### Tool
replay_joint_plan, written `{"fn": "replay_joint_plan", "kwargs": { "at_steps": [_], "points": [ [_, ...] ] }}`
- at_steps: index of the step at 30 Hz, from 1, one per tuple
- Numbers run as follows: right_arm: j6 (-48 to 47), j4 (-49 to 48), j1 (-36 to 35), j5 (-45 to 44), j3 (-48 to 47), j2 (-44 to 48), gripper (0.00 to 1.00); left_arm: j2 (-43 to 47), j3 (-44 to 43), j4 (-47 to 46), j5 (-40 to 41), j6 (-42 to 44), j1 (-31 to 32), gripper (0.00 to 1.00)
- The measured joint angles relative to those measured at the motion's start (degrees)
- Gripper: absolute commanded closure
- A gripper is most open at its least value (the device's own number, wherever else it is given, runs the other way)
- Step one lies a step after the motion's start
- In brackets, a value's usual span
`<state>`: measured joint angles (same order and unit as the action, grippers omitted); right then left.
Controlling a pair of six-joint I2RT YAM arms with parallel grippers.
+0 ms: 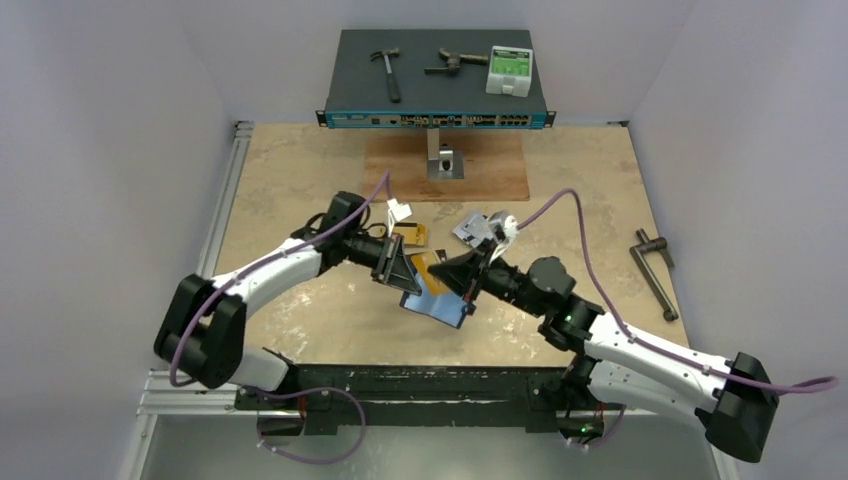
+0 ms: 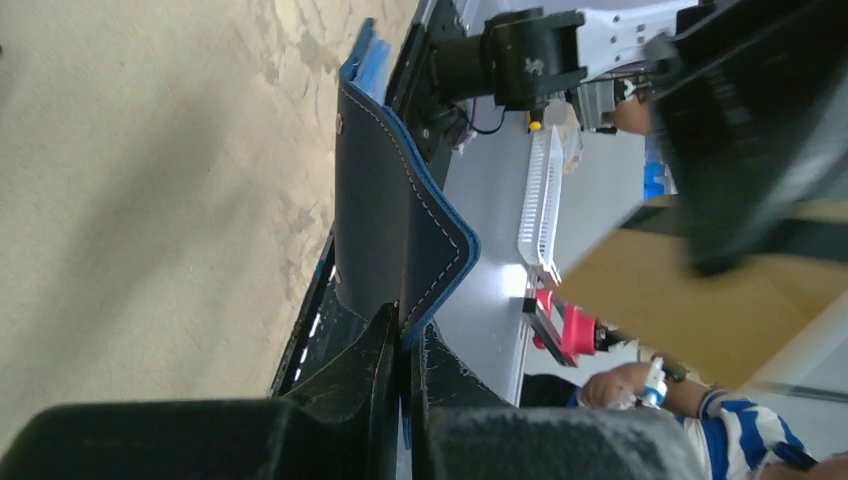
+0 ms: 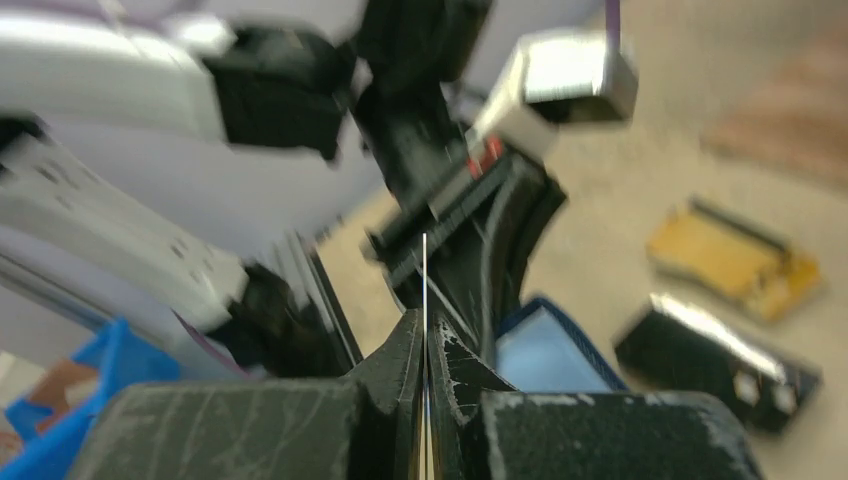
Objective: Put the credit cards into the card holder
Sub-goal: Place the card holder at the center of the board.
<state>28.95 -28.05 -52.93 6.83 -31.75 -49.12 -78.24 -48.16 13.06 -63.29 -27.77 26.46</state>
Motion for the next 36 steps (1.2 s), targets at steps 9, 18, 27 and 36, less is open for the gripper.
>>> {"fn": "replay_joint_plan", "kwargs": {
  "at_steps": [9, 18, 27, 36],
  "points": [
    [3.8, 7.06, 0.04, 2.71, 12.66, -5.16, 1.0, -17.53, -1.57, 1.31, -0.68, 9.99, 1.84, 1.0],
    [6.03, 6.71, 1.25, 9.09, 12.94, -20.81, 1.0, -20.68, -1.55, 6.84, 6.45, 19.43, 1.51, 0.9],
    [5.75, 7.37, 7.76, 13.57, 10.97, -24.65, 1.0, -18.14, 0.24, 7.91, 14.19, 19.28, 4.96, 0.0],
    [5.49, 1.97, 9.49, 18.6, 0.22, -38.58, 1.0, -17.14, -1.7, 11.98, 15.89, 20.52, 5.33, 0.0]
  ]
}}
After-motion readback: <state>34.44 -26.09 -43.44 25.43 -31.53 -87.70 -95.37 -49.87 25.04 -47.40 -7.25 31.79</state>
